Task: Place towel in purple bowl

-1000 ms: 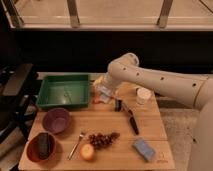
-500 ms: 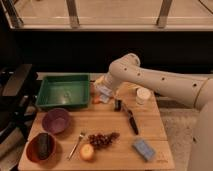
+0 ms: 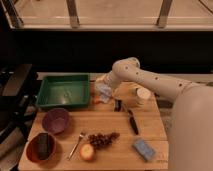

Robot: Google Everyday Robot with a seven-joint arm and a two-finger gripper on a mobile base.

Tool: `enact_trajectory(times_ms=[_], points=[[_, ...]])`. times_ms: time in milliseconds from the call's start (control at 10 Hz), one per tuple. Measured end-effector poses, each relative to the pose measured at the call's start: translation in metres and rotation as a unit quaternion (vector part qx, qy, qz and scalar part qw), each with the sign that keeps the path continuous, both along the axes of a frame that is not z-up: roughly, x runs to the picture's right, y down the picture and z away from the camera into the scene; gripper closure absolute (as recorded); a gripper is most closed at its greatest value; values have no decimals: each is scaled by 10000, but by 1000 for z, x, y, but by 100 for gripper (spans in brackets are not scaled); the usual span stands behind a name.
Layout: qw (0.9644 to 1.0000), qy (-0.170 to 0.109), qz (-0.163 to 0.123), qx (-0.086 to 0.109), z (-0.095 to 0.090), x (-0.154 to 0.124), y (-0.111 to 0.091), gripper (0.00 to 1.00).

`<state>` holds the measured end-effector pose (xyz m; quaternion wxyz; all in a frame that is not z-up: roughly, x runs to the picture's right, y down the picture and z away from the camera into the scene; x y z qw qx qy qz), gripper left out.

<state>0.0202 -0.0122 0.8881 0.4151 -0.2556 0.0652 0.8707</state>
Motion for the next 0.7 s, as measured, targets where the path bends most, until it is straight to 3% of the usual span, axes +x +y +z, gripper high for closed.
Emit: enact_trajectory(times_ms=[200, 500, 700], points=[[9998, -79, 79, -158, 26, -2, 6, 22], [9990, -191, 132, -380, 47, -10, 19, 22], [9988, -256, 118, -407, 52, -14, 24, 37]])
